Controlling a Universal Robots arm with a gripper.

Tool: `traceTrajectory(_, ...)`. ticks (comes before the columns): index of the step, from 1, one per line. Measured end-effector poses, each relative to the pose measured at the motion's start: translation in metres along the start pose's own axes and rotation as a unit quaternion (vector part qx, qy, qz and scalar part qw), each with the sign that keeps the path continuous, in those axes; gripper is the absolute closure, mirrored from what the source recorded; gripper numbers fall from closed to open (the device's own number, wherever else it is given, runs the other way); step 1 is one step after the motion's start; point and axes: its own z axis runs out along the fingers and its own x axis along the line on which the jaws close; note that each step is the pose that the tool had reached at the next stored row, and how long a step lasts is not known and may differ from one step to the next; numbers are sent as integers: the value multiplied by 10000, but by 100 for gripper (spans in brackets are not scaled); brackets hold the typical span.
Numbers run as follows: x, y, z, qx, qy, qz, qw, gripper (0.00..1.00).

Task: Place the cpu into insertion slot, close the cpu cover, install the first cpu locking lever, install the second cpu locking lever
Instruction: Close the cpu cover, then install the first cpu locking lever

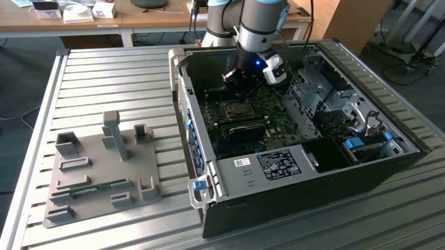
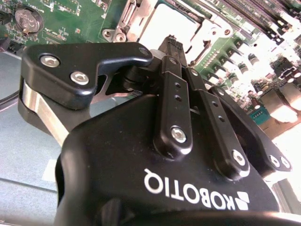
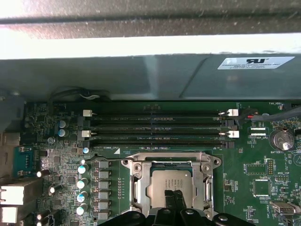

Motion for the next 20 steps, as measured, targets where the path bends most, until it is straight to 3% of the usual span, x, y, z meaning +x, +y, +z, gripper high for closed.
traceTrajectory(20,-2,6,-99,0,0,0,10000,89)
